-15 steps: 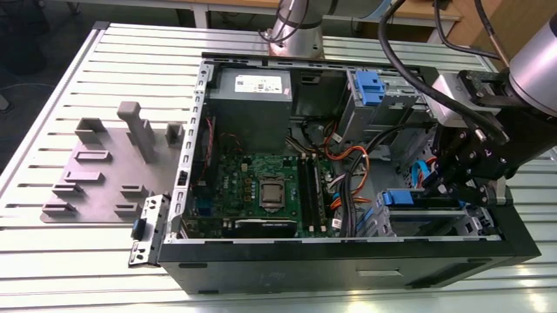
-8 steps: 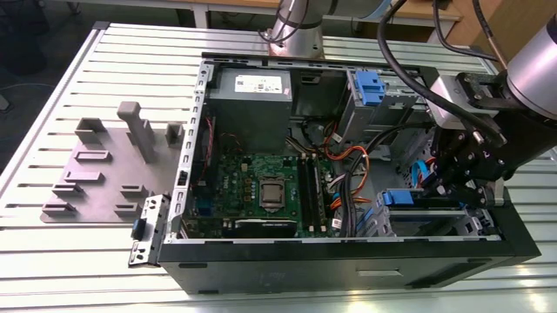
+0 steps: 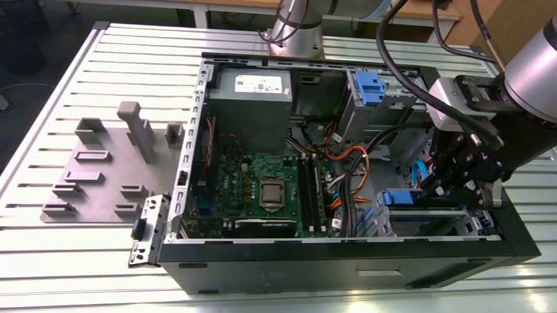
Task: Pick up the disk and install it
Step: 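Insert the first disk wire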
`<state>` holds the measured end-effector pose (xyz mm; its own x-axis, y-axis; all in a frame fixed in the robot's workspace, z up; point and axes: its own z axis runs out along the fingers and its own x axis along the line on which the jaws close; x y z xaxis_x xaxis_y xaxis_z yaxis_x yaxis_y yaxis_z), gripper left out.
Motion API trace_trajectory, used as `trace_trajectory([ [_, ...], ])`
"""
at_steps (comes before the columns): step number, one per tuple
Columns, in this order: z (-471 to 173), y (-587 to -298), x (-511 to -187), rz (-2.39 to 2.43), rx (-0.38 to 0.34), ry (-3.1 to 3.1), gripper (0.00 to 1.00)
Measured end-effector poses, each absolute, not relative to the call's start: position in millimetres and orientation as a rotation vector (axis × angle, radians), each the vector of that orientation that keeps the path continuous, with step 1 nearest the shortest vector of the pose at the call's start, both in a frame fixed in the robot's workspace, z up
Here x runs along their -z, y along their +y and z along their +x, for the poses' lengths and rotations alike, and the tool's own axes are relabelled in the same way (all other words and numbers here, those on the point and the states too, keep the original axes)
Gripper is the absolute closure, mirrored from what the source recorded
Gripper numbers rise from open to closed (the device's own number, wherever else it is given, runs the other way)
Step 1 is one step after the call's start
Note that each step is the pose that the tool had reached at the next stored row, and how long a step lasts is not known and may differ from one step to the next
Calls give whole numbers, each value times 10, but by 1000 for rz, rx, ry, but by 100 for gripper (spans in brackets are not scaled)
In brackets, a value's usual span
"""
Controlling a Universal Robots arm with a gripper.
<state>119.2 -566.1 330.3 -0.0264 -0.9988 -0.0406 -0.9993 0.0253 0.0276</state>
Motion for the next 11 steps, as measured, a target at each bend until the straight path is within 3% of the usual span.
trace_trajectory([
  [2, 1192, -5661, -3301, -2185, -76, 2242, 83],
  [5, 1192, -5661, -3301, -2185, -75, 2242, 71],
  [11, 1192, -5661, -3500, -2185, -75, 2242, 71],
])
